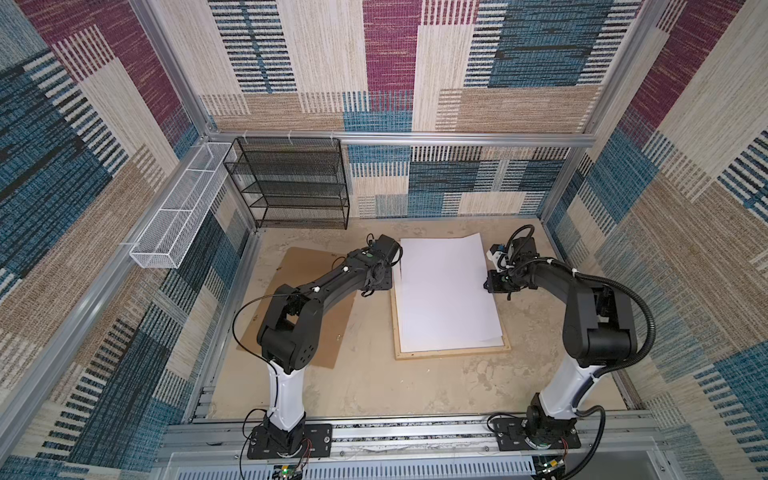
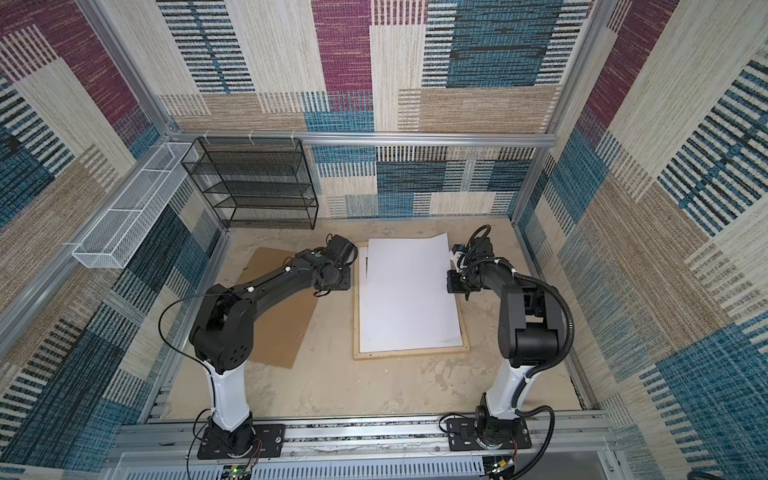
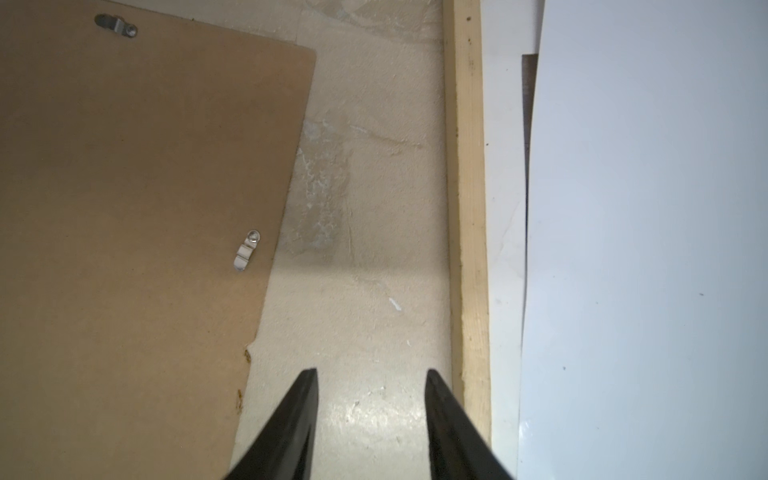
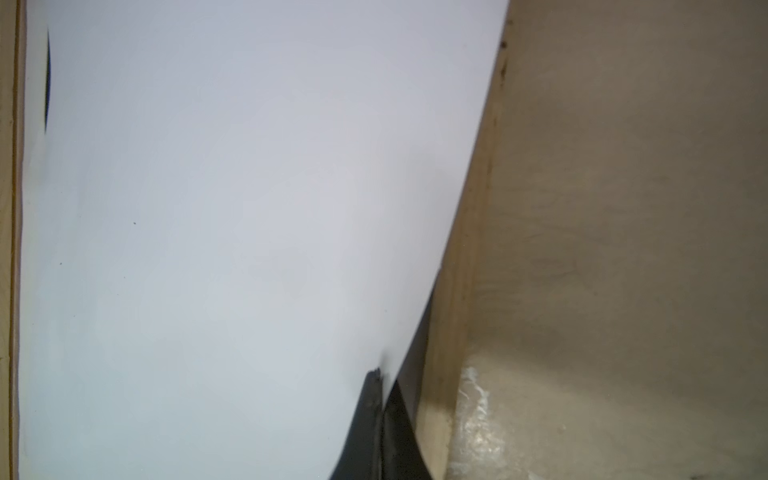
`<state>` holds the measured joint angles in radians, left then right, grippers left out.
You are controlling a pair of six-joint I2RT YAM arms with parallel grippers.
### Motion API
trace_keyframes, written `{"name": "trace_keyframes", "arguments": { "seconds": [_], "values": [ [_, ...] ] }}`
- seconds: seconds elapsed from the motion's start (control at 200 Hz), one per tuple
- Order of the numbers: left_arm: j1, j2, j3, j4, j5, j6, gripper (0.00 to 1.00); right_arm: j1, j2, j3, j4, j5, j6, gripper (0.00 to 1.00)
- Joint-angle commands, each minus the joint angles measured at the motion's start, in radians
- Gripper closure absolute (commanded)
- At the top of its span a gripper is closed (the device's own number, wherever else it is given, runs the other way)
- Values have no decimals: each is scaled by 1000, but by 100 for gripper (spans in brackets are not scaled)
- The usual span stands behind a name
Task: Put the photo into the frame
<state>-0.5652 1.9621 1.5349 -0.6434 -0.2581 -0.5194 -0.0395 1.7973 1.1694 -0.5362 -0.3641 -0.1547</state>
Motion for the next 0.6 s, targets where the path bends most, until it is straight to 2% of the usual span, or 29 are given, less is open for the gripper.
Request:
{"name": "trace_keyframes", "arguments": {
  "seconds": [0.0,0.18,0.36,0.591],
  "values": [
    [2,4,13,-24,-11,10,55,8,-31,-4,-11,-26,-68,100],
    [4,1,19,-35,-8,13,55,20,-71,-21,-2,-54,-86,100],
    [4,-5,19,-40,-4,18,55,22,-83,-26,-11,-33,-91,100],
    [4,1,15,-35,26,24,56,21,-97,-69,-2,47,-82,100]
  ]
}}
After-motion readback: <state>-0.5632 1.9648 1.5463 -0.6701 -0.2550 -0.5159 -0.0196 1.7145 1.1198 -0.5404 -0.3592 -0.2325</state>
